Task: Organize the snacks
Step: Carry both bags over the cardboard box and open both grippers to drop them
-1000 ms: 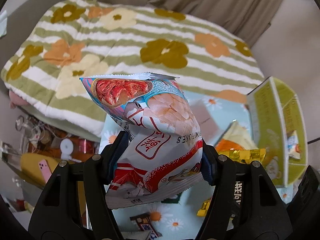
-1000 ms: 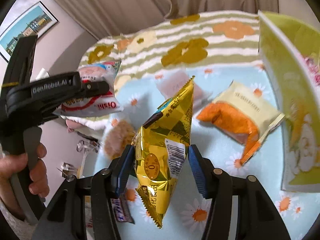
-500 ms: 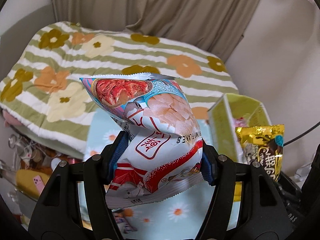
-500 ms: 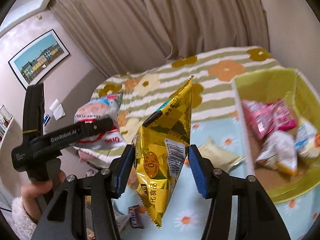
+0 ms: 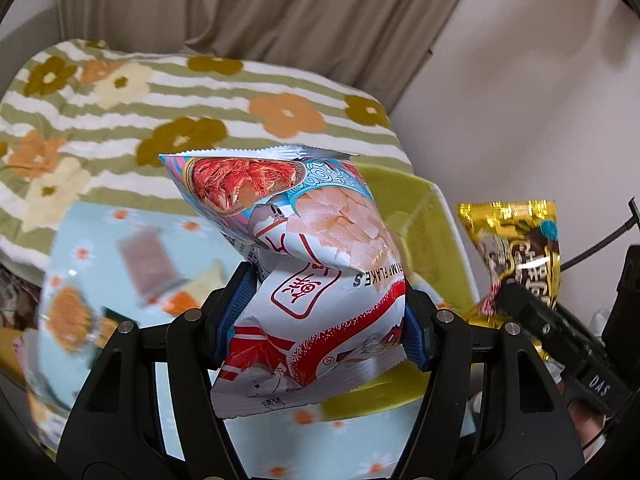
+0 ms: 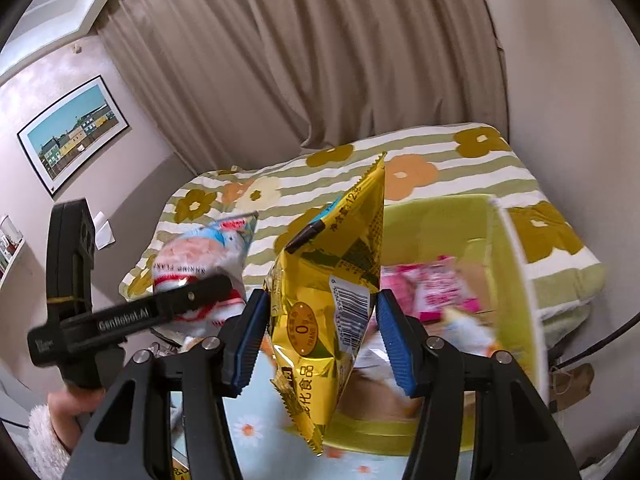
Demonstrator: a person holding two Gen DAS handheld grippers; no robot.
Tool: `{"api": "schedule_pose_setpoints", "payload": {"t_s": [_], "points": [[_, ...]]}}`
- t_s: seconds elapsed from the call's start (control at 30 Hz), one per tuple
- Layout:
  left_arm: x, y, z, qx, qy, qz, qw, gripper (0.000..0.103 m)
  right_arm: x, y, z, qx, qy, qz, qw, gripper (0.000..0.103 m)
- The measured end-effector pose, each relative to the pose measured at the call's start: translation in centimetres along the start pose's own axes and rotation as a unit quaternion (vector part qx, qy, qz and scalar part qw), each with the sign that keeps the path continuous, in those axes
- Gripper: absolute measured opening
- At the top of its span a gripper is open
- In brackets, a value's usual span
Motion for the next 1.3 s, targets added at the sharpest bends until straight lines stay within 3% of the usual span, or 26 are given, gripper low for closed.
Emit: {"api": "schedule_pose_setpoints", "payload": {"t_s": [0.2,0.4,0.47,0.53,0.6,1.07,1.1,1.17,1.2,1.23,1.3], "points": [[-2.1,-4.3,-4.4,0.008,0.044,-0.013,0.9989,0.062,0.3,-4.5,-0.1,-0.018,0.021,0.001,1.0,0.051],[-4.0,-5.5,-7.0,0.03,0.069,-0.043,0.9963,0.064,-0.4,-7.1,-1.2,-0.011,0.039,-0.015,0.999,0.051],[-4.5,-5.9,-7.4,0.051,0.068,-0.062,0.9944,0.071,-0.5,-7.2,-1.6,-0.01,0.044,-0.018,0.999,0.051],[-5.0,-5.8,-7.9,0.087,0.074,-0.079,0.9903,0.103,-0.6,-7.2,-1.9,-0.01,0.046,-0.021,0.999,0.051],[-5.4,-5.6,-8.0,0.102,0.074,-0.089,0.988,0.103,-0.8,-7.2,-2.1,-0.009,0.049,-0.024,0.998,0.051],[-6.1,-4.9,-7.9,0.082,0.091,-0.108,0.9866,0.102,0.0,-7.2,-5.5,-0.014,0.093,-0.035,0.995,0.053],[-6.2,-4.8,-8.0,0.082,0.094,-0.108,0.9863,0.102,-0.1,-7.3,-5.9,-0.016,0.1,-0.038,0.994,0.055],[-6.3,-4.6,-8.3,0.082,0.099,-0.106,0.9861,0.102,-0.3,-7.4,-6.6,-0.038,0.106,-0.038,0.993,0.075],[-6.4,-4.5,-8.3,0.08,0.101,-0.105,0.986,0.102,-0.4,-7.3,-6.6,-0.05,0.095,-0.031,0.994,0.093],[-6.5,-4.4,-8.4,0.079,0.104,-0.104,0.9859,0.102,-0.5,-7.3,-6.4,-0.052,0.087,-0.026,0.994,0.101],[-6.7,-4.4,-8.3,0.078,0.105,-0.104,0.9859,0.102,-0.8,-7.2,-6.0,-0.055,0.078,-0.014,0.995,0.101]]}}
Point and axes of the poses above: each gripper's, at about its wrist camera, not at the fingertips, and z roughly against the way its jaws point, y to its left, x to its top, the point moved 3 cm from there along -z, roughly the way its jaws point, and after that the axes turned 7 degrees about y, right-handed, at the moved point
